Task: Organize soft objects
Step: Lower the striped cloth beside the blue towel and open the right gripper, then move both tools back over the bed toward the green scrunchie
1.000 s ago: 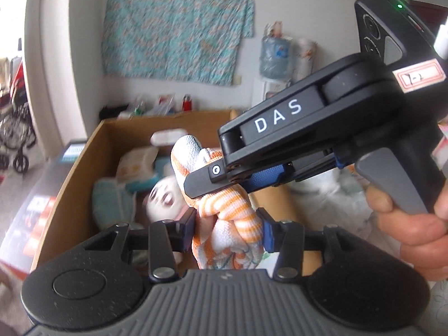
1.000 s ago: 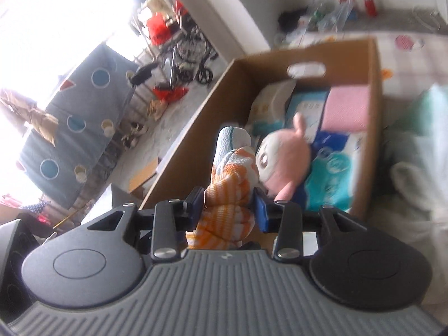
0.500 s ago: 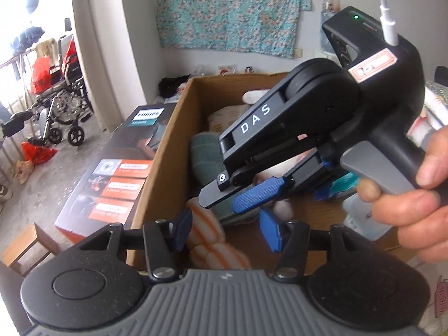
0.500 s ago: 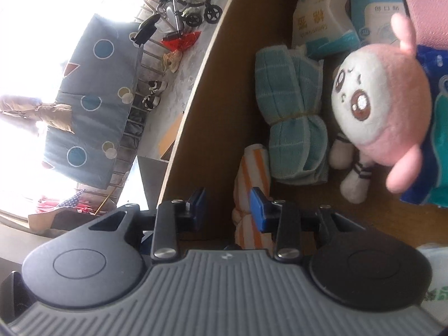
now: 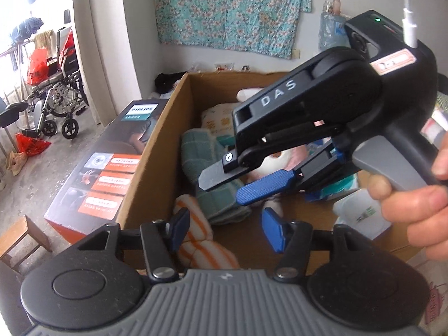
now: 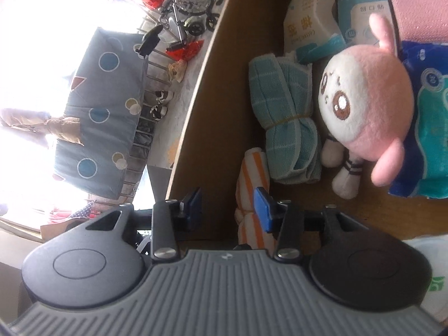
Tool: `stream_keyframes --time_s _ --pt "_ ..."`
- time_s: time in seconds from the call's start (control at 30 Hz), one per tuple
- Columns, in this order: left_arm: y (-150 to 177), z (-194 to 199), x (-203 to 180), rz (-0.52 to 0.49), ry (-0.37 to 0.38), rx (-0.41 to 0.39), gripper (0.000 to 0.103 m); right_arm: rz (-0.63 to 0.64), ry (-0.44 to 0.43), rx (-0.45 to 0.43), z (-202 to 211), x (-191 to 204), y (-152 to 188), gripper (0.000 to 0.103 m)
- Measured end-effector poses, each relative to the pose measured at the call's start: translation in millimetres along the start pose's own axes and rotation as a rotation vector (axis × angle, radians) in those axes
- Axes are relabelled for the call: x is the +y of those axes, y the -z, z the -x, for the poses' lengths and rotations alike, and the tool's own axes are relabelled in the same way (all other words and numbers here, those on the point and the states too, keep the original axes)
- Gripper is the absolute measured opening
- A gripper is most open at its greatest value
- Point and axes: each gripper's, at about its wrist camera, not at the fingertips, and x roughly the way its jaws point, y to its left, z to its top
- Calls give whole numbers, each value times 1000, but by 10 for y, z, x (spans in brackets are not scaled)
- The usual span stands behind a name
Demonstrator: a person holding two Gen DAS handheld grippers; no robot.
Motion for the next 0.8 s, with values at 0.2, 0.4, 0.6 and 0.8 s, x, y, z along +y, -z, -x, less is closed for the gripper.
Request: stream_keyframes --time_s 0.2,0.4,0.6,0.8 --pt "-98 91 -310 -29 78 -79 78 61 14 -175 740 -55 136 53" --pt "-210 124 -802 -88 165 -136 85 61 66 -343 1526 -320 315 57" --pt "-402 56 -1316 -142 267 -161 85 51 168 -486 2271 -665 448 57" --pt "-812 -150 -1847 -253 321 -167 85 17 306 -593 2928 -1099 345 57"
